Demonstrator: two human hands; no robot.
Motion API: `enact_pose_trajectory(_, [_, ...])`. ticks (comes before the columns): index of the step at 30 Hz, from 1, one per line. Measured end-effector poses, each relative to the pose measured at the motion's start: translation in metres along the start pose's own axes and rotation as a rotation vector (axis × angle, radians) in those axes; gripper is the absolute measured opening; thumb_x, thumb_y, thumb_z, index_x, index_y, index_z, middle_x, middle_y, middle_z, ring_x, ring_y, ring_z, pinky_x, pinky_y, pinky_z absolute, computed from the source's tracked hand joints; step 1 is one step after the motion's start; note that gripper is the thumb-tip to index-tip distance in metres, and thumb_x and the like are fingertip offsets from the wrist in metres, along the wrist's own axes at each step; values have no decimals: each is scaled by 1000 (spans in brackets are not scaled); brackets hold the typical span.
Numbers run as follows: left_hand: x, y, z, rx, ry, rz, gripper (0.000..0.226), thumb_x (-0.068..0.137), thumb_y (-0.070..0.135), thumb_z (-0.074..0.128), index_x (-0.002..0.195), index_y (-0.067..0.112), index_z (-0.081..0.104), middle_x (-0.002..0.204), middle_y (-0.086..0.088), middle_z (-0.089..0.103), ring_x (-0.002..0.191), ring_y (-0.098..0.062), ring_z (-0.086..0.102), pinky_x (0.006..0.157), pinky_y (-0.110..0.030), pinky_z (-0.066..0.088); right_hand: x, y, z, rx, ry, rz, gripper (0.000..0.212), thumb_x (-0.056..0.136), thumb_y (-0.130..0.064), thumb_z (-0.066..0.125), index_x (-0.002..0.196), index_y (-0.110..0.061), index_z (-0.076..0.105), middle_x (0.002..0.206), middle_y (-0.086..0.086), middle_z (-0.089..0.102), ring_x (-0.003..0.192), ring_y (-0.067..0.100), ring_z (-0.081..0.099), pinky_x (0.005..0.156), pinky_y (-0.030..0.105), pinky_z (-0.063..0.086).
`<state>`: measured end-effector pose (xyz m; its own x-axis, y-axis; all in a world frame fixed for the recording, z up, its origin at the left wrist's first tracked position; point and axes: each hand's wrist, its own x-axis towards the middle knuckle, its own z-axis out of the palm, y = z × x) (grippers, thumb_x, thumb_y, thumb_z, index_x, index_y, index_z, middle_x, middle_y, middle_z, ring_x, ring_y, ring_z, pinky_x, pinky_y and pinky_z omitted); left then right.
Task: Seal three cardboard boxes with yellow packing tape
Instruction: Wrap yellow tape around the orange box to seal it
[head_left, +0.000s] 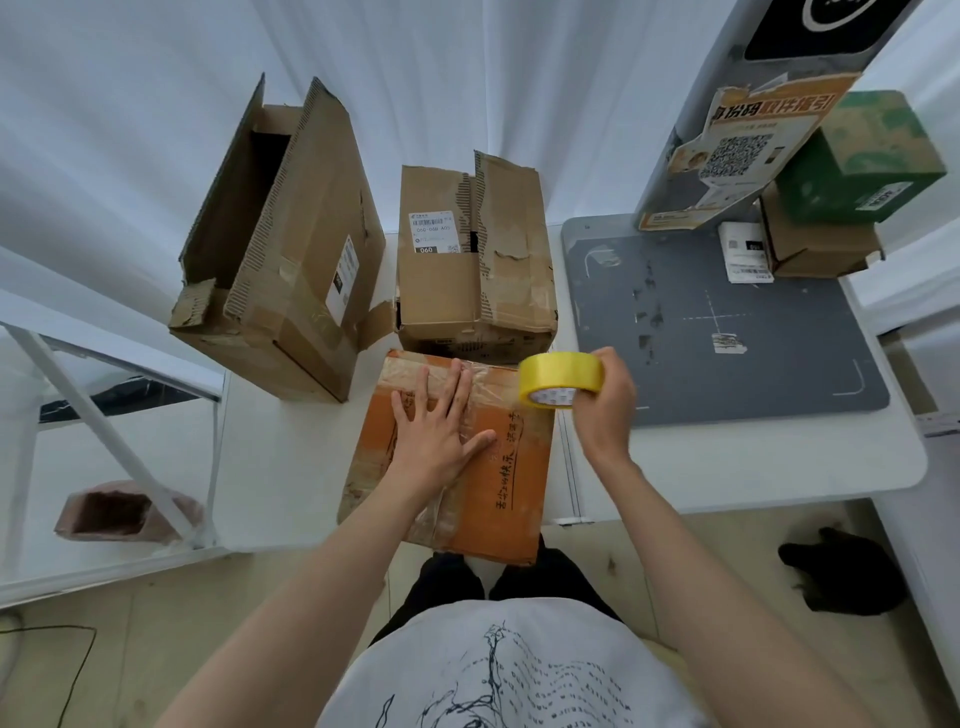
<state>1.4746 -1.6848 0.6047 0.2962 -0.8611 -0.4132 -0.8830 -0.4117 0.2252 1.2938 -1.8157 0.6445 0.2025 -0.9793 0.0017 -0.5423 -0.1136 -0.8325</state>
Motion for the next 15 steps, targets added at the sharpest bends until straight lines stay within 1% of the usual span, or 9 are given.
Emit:
enact_pose_trajectory(1, [-1,1,-1,2,-6,-2,93,88,85,15,153,36,-32,160,16,-37,149,-31,-33,116,-68,-10,1,9,-10,-7,56,16,27,86,10,52,93,-16,52,95,6,56,85,21,54,62,26,37])
enact_pose_trajectory(3, [-1,4,-1,2,-17,-3,93,88,84,15,153,35,-32,160,15,-37,149,-31,-33,116,-69,-10,2,29,-25,-73,128,52,36,81,15,48,101,-15,55,104,7,53,97,26,52,68,30,37])
enact_pose_trajectory(5, [-1,6,-2,3,-29,-5,94,89,84,16,153,35,-31,160,15,-38,149,-32,-33,116,-70,-9,1,40,-29,-132,144,76,39,83,15,50,110,-12,56,114,9,53,108,27,48,74,33,39])
enact_pose_trajectory(6, [-2,6,-4,4,-36,-6,93,89,83,17,154,35,-30,160,14,-37,149,-33,-33,116,-71,-9,0,43,-28,-143,143,75,40,83,16,51,112,-10,57,117,11,53,110,28,47,76,33,38])
enact_pose_trajectory(9, [-2,7,-7,13,-57,3,88,92,79,21,155,40,-26,161,12,-37,149,-36,-32,114,-74,-8,2,39,-23,-147,159,70,45,77,20,45,110,-7,58,116,13,52,110,29,46,75,29,33])
enact_pose_trajectory(11, [-1,9,-9,20,-76,7,83,93,77,22,154,45,-24,161,10,-38,148,-38,-32,113,-76,-7,3,37,-22,-148,170,80,48,74,21,43,109,-7,58,116,13,51,110,29,44,69,26,30])
enact_pose_trajectory(13, [0,10,-10,21,-88,5,81,94,77,22,153,48,-25,161,10,-38,148,-39,-32,112,-76,-7,2,39,-22,-157,174,74,48,73,21,42,109,-8,58,116,14,50,110,28,44,66,19,30])
enact_pose_trajectory(15, [1,10,-10,22,-90,1,80,93,77,22,152,49,-26,160,11,-39,148,-39,-32,112,-77,-7,-1,41,-23,-171,179,61,47,74,21,44,109,-7,58,116,14,50,109,27,44,67,13,28])
